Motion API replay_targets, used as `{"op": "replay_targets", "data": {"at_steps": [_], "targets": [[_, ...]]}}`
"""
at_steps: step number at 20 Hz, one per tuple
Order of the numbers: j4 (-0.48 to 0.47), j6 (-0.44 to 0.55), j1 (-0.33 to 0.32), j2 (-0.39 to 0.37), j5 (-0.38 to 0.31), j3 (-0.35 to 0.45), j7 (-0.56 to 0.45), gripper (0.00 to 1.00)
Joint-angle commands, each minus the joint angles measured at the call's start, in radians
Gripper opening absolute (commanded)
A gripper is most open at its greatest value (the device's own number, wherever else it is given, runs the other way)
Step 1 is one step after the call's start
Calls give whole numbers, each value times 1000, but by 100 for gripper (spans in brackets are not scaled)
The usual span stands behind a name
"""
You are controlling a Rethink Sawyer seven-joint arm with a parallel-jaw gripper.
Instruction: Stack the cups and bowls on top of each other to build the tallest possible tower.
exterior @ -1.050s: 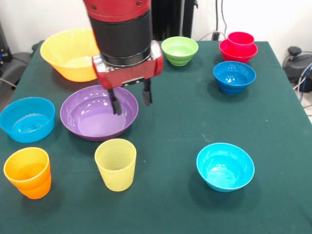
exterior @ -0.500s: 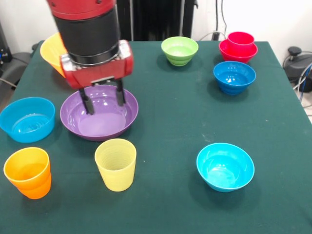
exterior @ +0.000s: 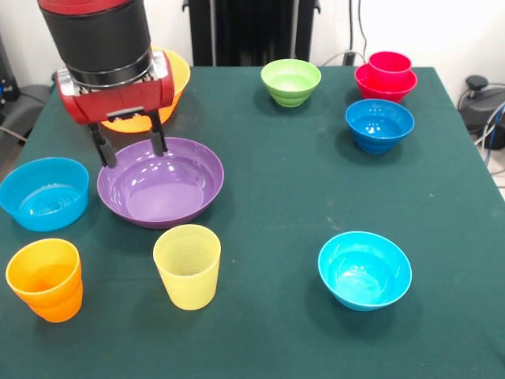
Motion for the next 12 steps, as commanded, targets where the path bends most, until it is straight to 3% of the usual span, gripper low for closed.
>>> {"op": "replay_targets", "data": {"at_steps": [1, 8, 12], "targets": [[188, -134, -1, -46, -95, -21, -227, 100], [297, -205, 16, -80, -85, -34, -127, 100], [313, -221, 38, -64, -86, -48, -97, 100]]}}
